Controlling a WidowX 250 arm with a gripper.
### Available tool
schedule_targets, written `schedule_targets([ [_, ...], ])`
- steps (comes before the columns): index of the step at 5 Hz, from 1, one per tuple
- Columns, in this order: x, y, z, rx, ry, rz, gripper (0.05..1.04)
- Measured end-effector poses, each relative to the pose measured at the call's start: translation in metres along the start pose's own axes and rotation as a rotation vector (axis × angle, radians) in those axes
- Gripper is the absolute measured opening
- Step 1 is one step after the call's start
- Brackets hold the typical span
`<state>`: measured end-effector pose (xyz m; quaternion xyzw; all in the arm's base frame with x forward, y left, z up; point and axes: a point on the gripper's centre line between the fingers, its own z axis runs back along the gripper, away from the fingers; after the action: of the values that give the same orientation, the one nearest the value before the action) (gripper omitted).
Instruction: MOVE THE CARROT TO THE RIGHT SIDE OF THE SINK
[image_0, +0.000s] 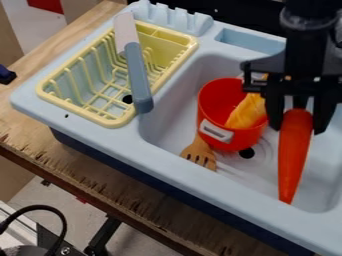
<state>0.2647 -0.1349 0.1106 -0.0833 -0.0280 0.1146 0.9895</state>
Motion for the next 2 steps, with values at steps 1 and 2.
schedule_targets([
  [1,-0.004,-0.0005,-0.007,-0.021,0.024,-0.072,0.525],
  [2,-0.0078,-0.0069,-0.0104,-0.067,0.034,-0.102,0.525],
])
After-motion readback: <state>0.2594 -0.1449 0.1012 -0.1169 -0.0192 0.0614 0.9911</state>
